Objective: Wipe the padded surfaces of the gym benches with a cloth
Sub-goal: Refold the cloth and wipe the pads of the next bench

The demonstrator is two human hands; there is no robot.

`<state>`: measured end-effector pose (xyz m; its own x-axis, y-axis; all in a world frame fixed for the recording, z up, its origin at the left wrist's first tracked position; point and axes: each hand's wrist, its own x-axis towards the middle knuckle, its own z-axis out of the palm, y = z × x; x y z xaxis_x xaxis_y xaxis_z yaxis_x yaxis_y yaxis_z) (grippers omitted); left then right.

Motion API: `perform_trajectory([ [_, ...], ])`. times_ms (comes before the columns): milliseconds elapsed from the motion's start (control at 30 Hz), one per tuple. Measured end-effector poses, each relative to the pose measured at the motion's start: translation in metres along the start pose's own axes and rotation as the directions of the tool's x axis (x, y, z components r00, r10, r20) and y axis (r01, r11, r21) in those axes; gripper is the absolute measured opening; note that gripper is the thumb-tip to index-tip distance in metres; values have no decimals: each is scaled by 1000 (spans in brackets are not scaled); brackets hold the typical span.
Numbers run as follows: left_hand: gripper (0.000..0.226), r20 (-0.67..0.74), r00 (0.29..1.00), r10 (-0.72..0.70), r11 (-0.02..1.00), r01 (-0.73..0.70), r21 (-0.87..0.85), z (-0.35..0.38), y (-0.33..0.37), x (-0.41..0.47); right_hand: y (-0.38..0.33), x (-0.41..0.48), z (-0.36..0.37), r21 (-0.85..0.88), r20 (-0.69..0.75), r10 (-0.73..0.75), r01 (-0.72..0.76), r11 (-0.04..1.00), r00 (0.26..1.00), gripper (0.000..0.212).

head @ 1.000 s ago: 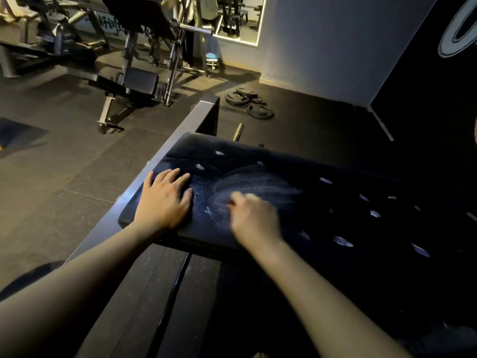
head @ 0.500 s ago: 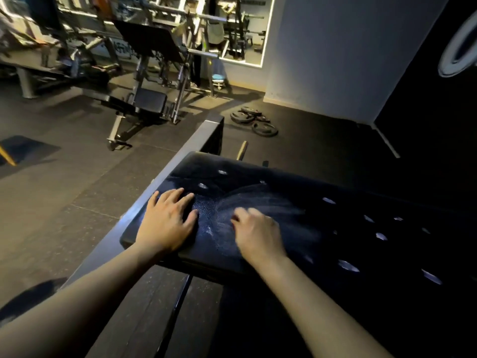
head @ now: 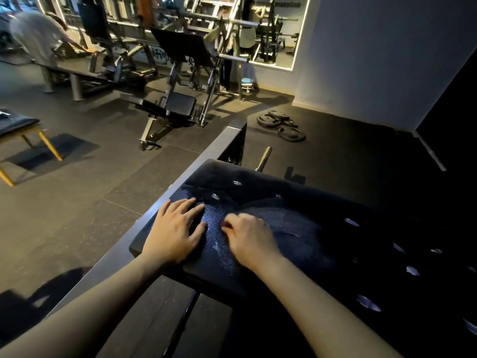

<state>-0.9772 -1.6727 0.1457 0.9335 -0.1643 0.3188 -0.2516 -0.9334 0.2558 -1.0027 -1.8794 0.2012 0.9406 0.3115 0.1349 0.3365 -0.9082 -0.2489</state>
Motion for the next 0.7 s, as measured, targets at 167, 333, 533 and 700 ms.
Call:
perform_trajectory([
  [167, 58, -35, 999, -12, 1000, 12, 9, 1, 3, 0, 88, -23, -28, -52, -154, 325, -336, 941, 933, 21],
  [333, 45, -45, 998, -39, 999, 39, -1, -3, 15, 2, 48, -18, -16, 100, -98, 270, -261, 960, 958, 25],
  [533, 35, 208, 968, -141, 735, 243, -632, -16, 105, -8, 54, -31, -42, 455, 114, 369, -378, 806, 923, 47],
  [700, 41, 236, 938, -253, 547, 340, -765, -19, 143, 5, 59, -37, -44, 813, 189, 402, -372, 448, 896, 33],
])
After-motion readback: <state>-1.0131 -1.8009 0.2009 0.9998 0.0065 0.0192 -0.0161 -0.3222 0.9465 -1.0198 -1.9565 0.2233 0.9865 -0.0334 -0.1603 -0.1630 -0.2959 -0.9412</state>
